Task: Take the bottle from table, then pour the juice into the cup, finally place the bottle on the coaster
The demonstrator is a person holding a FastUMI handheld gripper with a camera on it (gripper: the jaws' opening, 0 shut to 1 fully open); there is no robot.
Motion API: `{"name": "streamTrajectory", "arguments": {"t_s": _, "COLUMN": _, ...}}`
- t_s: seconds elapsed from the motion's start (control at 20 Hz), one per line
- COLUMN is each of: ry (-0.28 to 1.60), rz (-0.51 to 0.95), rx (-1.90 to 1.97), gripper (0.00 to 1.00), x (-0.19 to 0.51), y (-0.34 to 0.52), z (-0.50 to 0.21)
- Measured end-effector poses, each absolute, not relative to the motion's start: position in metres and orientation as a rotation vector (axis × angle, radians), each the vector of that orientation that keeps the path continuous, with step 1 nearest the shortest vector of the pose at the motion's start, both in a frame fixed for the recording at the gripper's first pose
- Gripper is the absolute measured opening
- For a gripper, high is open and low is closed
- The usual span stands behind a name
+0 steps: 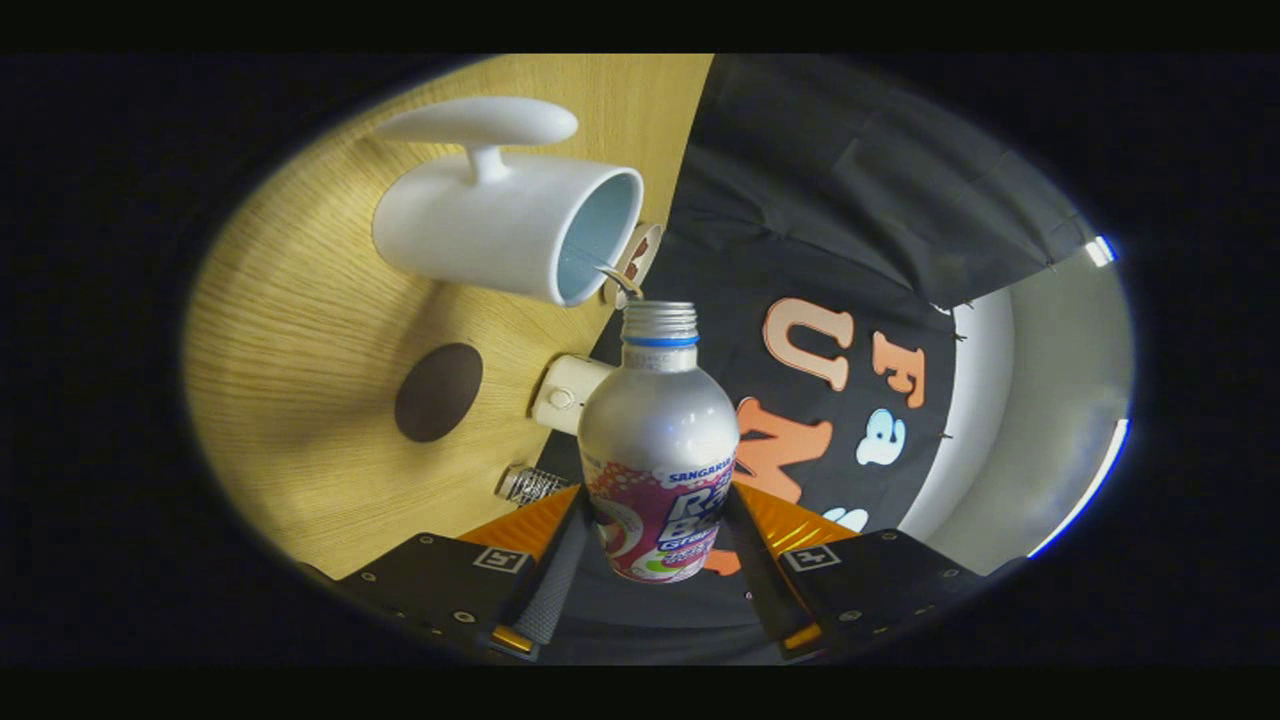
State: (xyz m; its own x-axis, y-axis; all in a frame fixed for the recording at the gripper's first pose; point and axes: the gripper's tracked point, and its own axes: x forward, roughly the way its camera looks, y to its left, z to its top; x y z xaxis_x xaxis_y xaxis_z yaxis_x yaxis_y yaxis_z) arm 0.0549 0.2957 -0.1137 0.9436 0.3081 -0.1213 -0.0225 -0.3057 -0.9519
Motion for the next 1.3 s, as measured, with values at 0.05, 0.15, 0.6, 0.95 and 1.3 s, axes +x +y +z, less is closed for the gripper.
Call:
{"name": "streamTrajectory", "arguments": {"t_s": 0.05, "ry": -0.215, "rz": 0.335, "rx": -1.868, "gripper": 0.76, "x": 0.055, "y": 0.298, "z": -0.114}}
{"name": "streamTrajectory", "arguments": {"t_s": 0.15, "ry": -0.22, "rz": 0.344, "rx": -1.873, "gripper": 0.76, "x": 0.053, "y": 0.298, "z": -0.115}}
{"name": "streamTrajectory", "arguments": {"t_s": 0.6, "ry": -0.245, "rz": 0.33, "rx": -1.888, "gripper": 0.76, "x": 0.057, "y": 0.301, "z": -0.104}}
{"name": "streamTrajectory", "arguments": {"t_s": 0.95, "ry": -0.261, "rz": 0.333, "rx": -1.903, "gripper": 0.77, "x": 0.056, "y": 0.302, "z": -0.103}}
{"name": "streamTrajectory", "arguments": {"t_s": 1.3, "ry": -0.266, "rz": 0.338, "rx": -1.899, "gripper": 0.77, "x": 0.055, "y": 0.307, "z": -0.106}}
